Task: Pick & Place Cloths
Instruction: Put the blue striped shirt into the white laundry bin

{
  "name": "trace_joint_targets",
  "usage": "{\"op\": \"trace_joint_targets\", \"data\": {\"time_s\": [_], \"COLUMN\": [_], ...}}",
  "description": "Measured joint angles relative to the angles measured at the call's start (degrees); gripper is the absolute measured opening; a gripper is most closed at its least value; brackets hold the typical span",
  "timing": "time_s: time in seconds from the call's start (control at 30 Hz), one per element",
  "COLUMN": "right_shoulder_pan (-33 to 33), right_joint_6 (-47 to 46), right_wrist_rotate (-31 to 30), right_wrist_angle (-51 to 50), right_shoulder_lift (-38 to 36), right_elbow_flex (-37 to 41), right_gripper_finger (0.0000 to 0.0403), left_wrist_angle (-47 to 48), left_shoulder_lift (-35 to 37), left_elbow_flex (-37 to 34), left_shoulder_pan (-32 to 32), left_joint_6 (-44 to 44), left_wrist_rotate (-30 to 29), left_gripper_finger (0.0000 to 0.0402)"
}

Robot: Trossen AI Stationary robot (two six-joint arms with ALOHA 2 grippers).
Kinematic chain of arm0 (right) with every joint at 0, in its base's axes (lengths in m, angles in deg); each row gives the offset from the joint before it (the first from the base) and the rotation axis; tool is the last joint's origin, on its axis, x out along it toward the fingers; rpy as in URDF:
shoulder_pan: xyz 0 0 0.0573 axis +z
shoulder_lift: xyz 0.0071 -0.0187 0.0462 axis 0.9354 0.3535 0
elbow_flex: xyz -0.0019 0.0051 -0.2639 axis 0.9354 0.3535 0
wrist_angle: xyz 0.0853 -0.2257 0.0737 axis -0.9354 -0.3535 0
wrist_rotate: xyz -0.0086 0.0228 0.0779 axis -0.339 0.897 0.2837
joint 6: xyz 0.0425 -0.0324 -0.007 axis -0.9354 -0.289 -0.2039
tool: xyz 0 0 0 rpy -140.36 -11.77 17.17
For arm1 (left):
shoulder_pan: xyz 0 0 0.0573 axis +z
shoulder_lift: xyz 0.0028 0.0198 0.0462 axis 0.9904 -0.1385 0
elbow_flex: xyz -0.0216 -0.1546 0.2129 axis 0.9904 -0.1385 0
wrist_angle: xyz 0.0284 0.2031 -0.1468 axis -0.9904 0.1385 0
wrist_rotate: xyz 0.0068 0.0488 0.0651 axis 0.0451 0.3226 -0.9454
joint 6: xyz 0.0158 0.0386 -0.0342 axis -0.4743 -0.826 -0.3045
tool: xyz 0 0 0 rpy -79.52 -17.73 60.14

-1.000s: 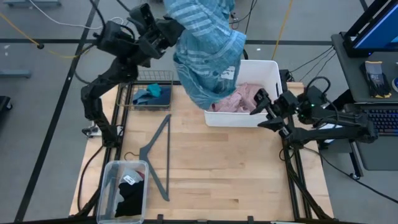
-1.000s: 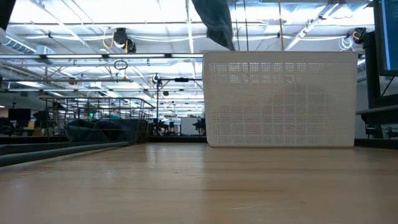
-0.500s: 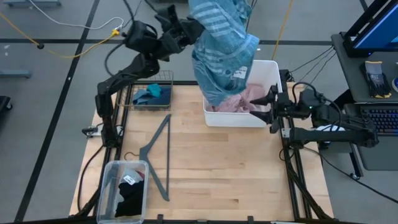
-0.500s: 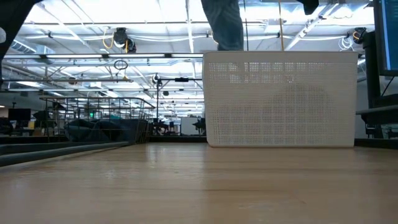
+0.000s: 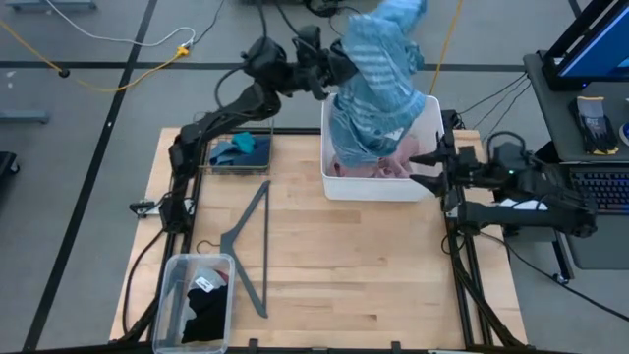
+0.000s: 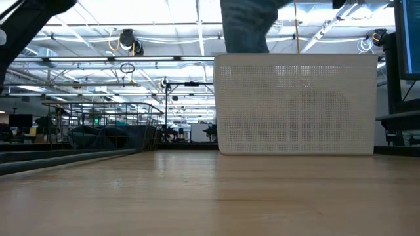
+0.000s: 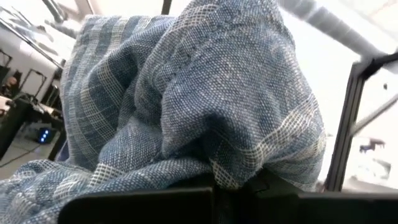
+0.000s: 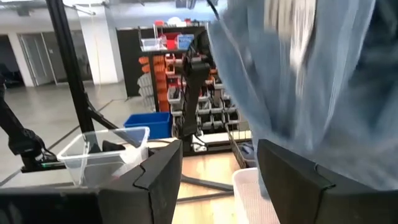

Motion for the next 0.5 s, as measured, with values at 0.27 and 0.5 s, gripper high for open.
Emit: {"op": "trace_joint_targets", "data": {"time_s": [0.27,0.5], "right_shoulder_pan": [0.0,0.0], "right_joint_6": [-0.5,-1.5], "right_wrist_rotate": [-0.3,-0.3], "right_wrist_angle": [-5.0,-5.6], "right_shoulder_lift": [-5.3,-6.7], "right_elbow_flex": [0.0,0.0], "right_gripper_finger": [0.0201,0.0201], "left_wrist_angle": [11.9,33.4], "left_shoulder_lift": [-3.4,-4.6], "left_elbow_flex": [0.0,0.0], "left_shoulder_pan": [-0.1,-1.2], "left_joint_6": [-11.2,-29.6], "left_wrist_rotate": [6.4,0.3], "left_gripper_finger": [0.0005,0.0005]}}
